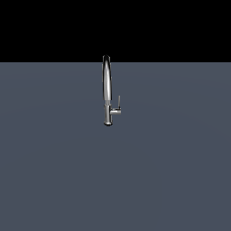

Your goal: Turn on the faucet by rotating a designated handle.

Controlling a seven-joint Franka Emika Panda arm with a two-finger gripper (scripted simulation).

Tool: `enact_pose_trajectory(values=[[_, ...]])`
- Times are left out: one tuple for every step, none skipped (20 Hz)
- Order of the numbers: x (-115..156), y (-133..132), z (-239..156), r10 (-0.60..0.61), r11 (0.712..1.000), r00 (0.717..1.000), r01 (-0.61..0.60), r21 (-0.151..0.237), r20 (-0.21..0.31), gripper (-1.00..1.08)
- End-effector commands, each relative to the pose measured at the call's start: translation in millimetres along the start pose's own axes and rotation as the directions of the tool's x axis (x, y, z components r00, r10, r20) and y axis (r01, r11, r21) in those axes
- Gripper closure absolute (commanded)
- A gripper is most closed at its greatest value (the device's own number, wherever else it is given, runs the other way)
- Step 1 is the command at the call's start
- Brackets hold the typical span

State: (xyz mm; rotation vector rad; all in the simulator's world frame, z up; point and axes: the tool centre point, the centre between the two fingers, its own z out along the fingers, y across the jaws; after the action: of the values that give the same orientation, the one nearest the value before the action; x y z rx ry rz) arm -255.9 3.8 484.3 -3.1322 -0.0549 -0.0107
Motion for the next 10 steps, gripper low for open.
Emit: enact_pose_trajectory(values=[[0.0, 0.0, 0.0, 0.0, 1.0, 1.0, 0.0, 0.0, 0.0, 1.08], [0.0, -0.2, -0.1, 0.0, 1.0, 1.0, 0.0, 0.0, 0.0, 1.08], [0.5, -0.1, 0.1, 0.001, 1.0, 1.0, -0.001, 0.001, 0.001, 1.08], [1.2, -0.2, 0.1, 0.003, 1.0, 1.0, -0.003, 0.002, 0.003, 1.08], [2.2, -0.4, 0.3, 0.005, 1.0, 1.0, -0.005, 0.004, 0.005, 1.08], [3.4, -0.5, 0.4, 0.007, 1.0, 1.0, -0.007, 0.007, 0.007, 1.08], [5.0, -0.8, 0.6, 0.01, 1.0, 1.0, -0.011, 0.01, 0.011, 1.08], [6.8, -1.0, 0.8, 0.014, 1.0, 1.0, -0.014, 0.013, 0.015, 1.08], [8.8, -1.3, 1.1, 0.018, 1.0, 1.0, -0.019, 0.017, 0.019, 1.08], [11.2, -1.7, 1.4, 0.023, 0.999, 0.999, -0.024, 0.022, 0.024, 1.08]])
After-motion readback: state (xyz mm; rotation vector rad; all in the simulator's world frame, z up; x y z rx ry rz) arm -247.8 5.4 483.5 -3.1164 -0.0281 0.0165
